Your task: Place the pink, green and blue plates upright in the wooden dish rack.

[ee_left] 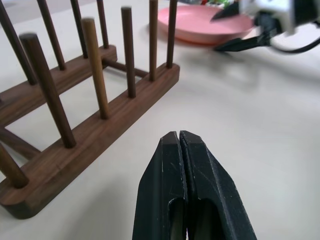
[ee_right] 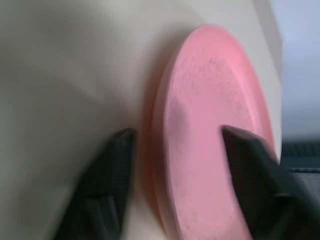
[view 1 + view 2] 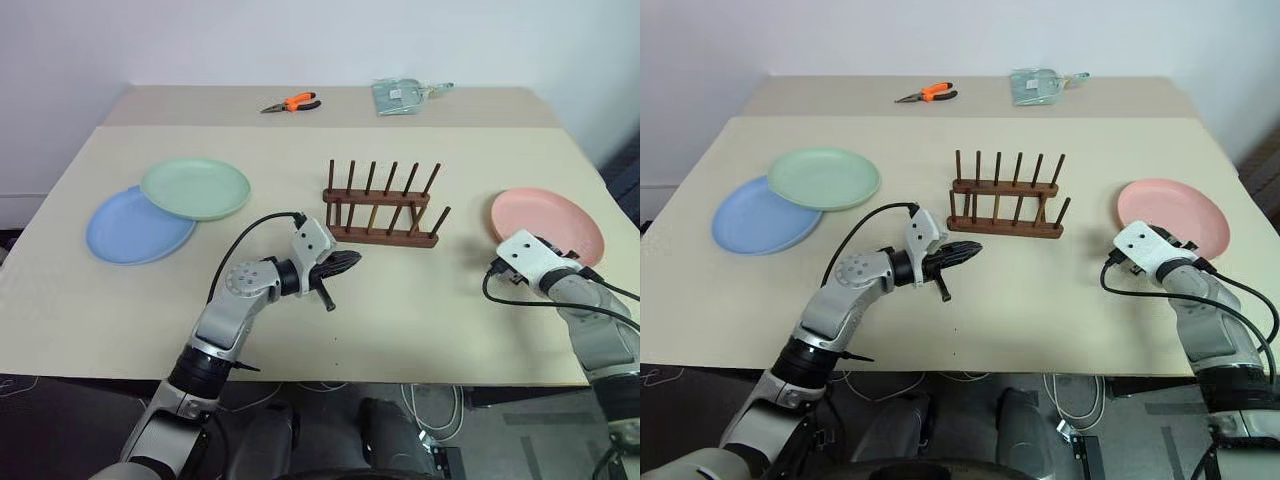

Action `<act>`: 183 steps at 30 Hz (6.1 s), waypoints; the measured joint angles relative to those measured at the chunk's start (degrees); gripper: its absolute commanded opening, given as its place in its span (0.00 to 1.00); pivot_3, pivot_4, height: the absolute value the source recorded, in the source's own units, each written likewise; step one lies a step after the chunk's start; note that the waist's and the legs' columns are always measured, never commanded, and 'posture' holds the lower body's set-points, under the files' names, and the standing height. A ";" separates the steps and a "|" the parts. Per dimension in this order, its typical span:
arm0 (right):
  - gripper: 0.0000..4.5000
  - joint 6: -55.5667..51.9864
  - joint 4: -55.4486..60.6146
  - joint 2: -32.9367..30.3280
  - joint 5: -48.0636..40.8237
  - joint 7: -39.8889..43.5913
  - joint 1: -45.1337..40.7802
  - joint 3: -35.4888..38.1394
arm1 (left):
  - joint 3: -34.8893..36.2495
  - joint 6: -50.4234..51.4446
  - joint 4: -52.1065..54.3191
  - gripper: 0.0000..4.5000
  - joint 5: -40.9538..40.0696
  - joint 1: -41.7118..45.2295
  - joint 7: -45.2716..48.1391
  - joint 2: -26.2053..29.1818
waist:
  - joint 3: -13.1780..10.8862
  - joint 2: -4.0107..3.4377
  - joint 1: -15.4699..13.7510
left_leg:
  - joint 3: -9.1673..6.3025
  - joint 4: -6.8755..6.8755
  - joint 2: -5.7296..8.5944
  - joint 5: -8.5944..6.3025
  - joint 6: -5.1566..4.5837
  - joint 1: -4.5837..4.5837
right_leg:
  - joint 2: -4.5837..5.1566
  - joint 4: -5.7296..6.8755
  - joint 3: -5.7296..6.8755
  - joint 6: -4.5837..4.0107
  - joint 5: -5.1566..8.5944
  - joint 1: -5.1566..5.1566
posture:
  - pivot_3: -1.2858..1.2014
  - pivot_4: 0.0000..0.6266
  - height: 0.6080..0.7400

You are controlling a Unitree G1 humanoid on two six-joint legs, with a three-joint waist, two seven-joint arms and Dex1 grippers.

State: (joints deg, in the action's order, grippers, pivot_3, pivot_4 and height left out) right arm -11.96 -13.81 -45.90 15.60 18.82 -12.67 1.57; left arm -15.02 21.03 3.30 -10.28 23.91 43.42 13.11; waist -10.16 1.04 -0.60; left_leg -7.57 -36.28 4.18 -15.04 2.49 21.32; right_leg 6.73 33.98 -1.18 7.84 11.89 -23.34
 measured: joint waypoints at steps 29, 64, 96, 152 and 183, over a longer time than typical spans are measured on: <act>0.01 -31.30 35.85 15.66 -78.88 -0.58 -12.26 21.32 | 2.39 0.68 1.51 0.00 -2.22 -2.81 0.44 3.59 | -0.10 -0.18 0.06 | -0.17 0.08 -0.03 -0.02 -0.04 0.07 | -0.02 -0.12 0.13 -0.03 0.00 -0.04 | 0.52 0.24 1.00; 0.99 -6.33 33.85 9.98 -32.49 13.74 -26.38 -12.43 | 40.58 5.25 -8.00 1.00 1.13 13.56 -54.38 2.78 | -0.06 0.13 1.56 | -0.16 0.10 -0.01 0.01 0.06 0.07 | -0.04 -0.01 0.13 0.09 -0.01 -0.14 | 0.52 0.24 1.00; 1.00 2.88 26.91 17.62 -6.40 12.51 -22.38 -19.38 | 37.98 14.94 0.24 0.01 -21.42 14.64 -38.87 -0.49 | -0.14 0.64 1.24 | -0.31 0.16 0.05 0.10 0.21 0.10 | -0.06 0.05 0.16 0.03 -0.04 -0.18 | 0.52 0.24 1.00; 0.00 -33.98 34.32 32.91 -55.00 -1.12 -18.21 10.55 | 9.71 12.43 19.20 0.83 -23.89 -7.50 -2.60 17.31 | -0.36 0.20 1.42 | -0.25 0.28 -0.08 0.07 0.16 0.08 | -0.17 0.04 0.05 -0.40 0.14 -0.26 | 0.52 0.24 1.00; 0.99 1.19 31.11 18.86 -17.74 13.84 -27.56 -19.77 | 48.97 12.32 -5.96 1.00 -4.50 2.90 -61.65 9.14 | -0.28 0.47 1.24 | -0.33 0.26 -0.03 0.08 0.19 0.11 | -0.16 0.05 0.11 -0.11 0.04 -0.28 | 0.52 0.24 1.00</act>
State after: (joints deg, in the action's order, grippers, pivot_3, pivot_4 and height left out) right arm -10.77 17.31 -27.04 -2.14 32.65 -40.23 -18.20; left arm 33.95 33.35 -2.66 -14.78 26.82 -18.23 22.25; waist -10.45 1.50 0.63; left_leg -7.90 -36.03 4.15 -14.96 2.68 21.43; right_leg 6.57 34.03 -1.07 7.73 11.93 -23.62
